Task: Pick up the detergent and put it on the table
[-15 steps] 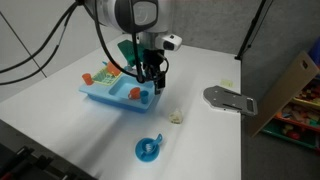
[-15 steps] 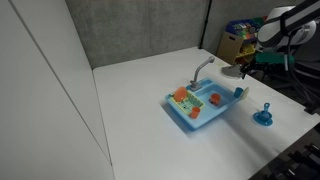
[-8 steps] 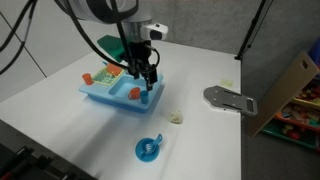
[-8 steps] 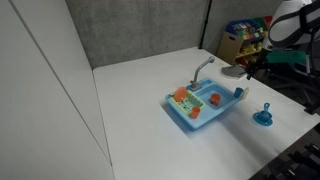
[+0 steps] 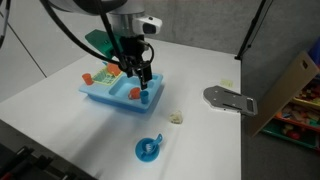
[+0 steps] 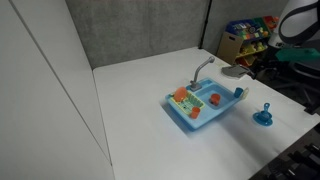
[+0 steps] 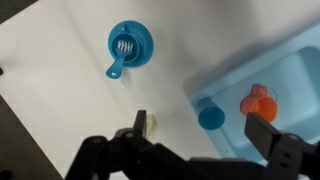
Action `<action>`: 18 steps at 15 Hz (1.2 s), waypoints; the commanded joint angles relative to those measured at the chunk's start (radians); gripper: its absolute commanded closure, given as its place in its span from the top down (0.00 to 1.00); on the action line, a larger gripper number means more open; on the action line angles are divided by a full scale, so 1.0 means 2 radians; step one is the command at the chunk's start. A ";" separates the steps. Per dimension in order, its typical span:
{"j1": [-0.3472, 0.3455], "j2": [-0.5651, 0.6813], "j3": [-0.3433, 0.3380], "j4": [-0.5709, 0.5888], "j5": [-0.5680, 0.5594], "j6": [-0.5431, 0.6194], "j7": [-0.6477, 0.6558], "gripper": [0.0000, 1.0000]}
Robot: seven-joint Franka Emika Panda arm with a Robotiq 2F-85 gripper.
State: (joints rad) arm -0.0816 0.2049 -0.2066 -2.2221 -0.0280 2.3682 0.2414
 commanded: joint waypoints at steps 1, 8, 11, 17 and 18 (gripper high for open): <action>-0.007 0.000 0.007 0.001 -0.002 -0.001 0.001 1.00; 0.011 -0.031 0.019 -0.014 -0.038 -0.017 0.008 1.00; 0.017 -0.058 0.031 -0.025 -0.053 -0.038 -0.004 1.00; 0.019 -0.133 0.059 -0.051 -0.044 -0.103 -0.033 1.00; 0.019 -0.145 0.063 -0.055 -0.044 -0.114 -0.037 1.00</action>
State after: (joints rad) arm -0.0416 0.0136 -0.0990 -2.2860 -0.1214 2.1984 0.2109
